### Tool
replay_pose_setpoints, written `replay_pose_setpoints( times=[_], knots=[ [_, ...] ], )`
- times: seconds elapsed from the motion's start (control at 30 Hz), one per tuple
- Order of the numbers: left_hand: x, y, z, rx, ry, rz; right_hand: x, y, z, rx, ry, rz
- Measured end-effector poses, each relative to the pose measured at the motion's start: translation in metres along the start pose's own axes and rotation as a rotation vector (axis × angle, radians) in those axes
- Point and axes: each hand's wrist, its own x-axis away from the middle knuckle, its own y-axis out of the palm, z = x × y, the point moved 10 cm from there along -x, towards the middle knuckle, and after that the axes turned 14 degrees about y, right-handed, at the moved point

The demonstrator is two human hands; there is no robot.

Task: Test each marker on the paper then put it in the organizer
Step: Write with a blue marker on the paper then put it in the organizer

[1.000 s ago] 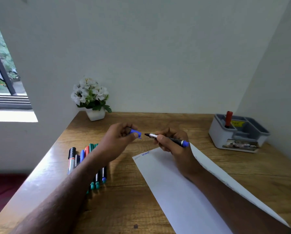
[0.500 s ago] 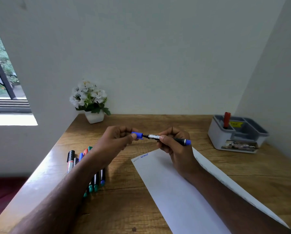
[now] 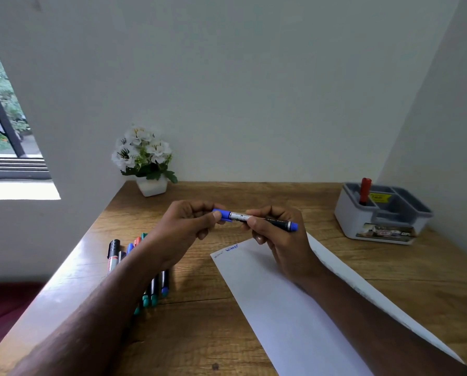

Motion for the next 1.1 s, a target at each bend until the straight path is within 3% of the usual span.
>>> replay_pose_setpoints(
  times=[0.83,1.1],
  knots=[
    [0.008,0.011,0.009,0.304,0.005,0.035,0.003,0.014,-0.008,-0.16,0.026,-0.075],
    [0.014,0.009,0.006,0.298,-0.003,0.108,0.005,0.013,-0.012,-0.017,-0.016,-0.058]
  ],
)
